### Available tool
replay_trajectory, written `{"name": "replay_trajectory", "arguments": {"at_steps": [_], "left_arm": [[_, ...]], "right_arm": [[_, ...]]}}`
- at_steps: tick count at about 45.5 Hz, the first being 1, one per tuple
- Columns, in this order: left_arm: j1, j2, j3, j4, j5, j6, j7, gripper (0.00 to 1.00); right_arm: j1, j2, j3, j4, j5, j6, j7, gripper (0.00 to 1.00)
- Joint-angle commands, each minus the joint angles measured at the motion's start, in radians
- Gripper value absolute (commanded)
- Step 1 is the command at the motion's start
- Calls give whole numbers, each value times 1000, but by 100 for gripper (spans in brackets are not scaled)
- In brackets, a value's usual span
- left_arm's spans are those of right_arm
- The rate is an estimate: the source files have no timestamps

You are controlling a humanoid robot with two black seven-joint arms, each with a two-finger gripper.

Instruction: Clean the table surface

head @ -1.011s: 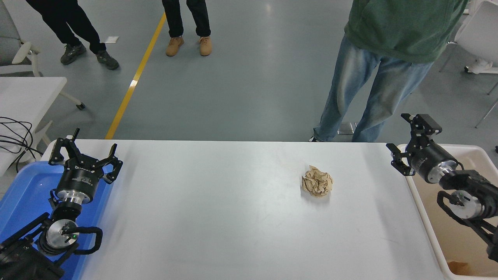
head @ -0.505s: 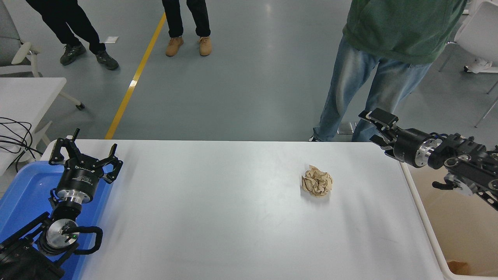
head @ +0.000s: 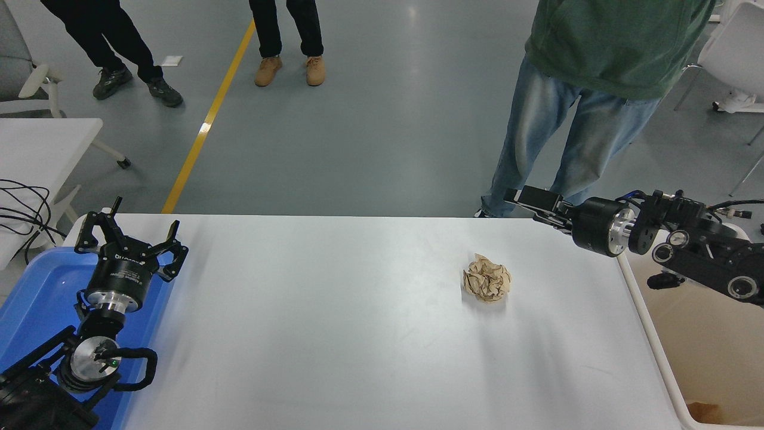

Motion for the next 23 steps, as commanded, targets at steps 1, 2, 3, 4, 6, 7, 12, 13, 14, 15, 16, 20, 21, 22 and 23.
{"name": "replay_trajectory", "arguments": {"at_steps": [1,2,3,4,6,7,12,13,14,15,16,20,21,22,23], "left_arm": [[0,-1,0,0,0,0,0,99],[0,1,0,0,0,0,0,99],[0,-1,0,0,0,0,0,99],[0,-1,0,0,0,0,0,99],[0,-1,0,0,0,0,0,99],[0,1,0,0,0,0,0,99],[0,-1,0,0,0,0,0,99],[0,-1,0,0,0,0,0,99],[0,-1,0,0,0,0,0,99],[0,-1,0,0,0,0,0,99],[0,-1,0,0,0,0,0,99],[0,-1,0,0,0,0,0,99],[0,1,0,0,0,0,0,99],[0,-1,0,0,0,0,0,99],[0,-1,0,0,0,0,0,99]], "right_arm": [[65,28,-87,16,-33,-2,0,100],[66,33,-92,16,-33,-2,0,100],[68,35,-96,16,-36,-2,0,100],[69,36,-102,16,-41,-1,0,100],[69,47,-112,16,-58,-2,0,100],[71,58,-116,16,-69,-2,0,100],[65,93,-121,14,-139,-10,0,100],[59,96,-121,11,-154,-16,0,100],[56,101,-122,6,-171,-22,0,100],[56,105,-129,3,-185,-31,0,100],[54,110,-136,-1,-196,-41,0,100],[60,127,-178,-12,-202,-64,0,100],[63,133,-187,-15,-204,-64,0,100],[63,140,-194,-17,-204,-65,0,100],[63,150,-201,-18,-205,-68,0,100]]}}
